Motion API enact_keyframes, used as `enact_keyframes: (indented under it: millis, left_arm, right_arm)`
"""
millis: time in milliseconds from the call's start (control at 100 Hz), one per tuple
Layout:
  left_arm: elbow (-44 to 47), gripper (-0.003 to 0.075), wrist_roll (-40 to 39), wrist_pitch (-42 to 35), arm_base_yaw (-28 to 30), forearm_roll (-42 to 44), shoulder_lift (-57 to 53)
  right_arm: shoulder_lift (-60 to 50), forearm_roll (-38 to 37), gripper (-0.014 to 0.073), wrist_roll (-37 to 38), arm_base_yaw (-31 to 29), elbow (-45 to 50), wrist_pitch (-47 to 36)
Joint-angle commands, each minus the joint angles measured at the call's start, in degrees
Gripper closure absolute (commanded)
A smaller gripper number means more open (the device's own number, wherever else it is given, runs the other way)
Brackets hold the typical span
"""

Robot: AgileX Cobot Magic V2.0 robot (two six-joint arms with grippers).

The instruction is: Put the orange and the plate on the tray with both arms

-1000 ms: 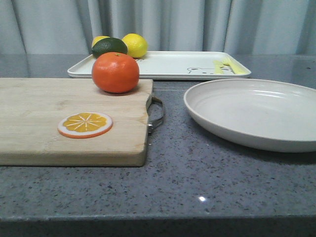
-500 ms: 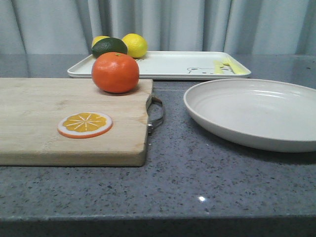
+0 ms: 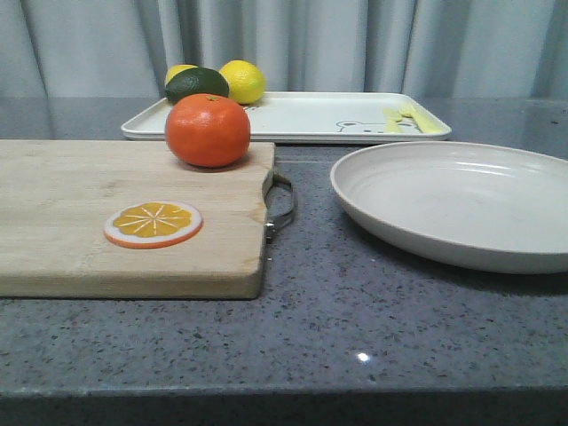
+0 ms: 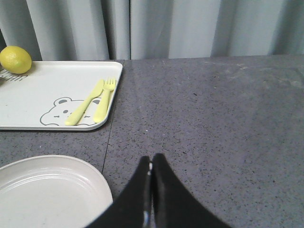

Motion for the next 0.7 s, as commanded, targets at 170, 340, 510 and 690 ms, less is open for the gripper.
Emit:
enact_keyframes:
  millis: [170,340,510,690]
  left_arm:
    - [-13.72,0.0161,-0.31,4.32,-7.97,-0.16,12.46]
    - [-20.31,0.0092,-0.31,7.16,-14.39,-2.65,20.57]
    - [-28.12,0.0056,-0.31,12.75,-20.98,-4.82,28.66]
    - [-38.08,0.0058,-0.31,22.54,-26.08,-7.97,38.07]
  right_arm:
    - [0.63,-0.29,0.066,0.23,-0.21,-2.1,-4.62]
    - [0.63,-0.29,0.066,0.23,-0.21,-2.1,-4.62]
    - [0.63,-0.29,0.066,0.23,-0.21,-2.1,-4.62]
    - [0.63,-0.29,0.066,0.23,-0.21,-2.1,-4.62]
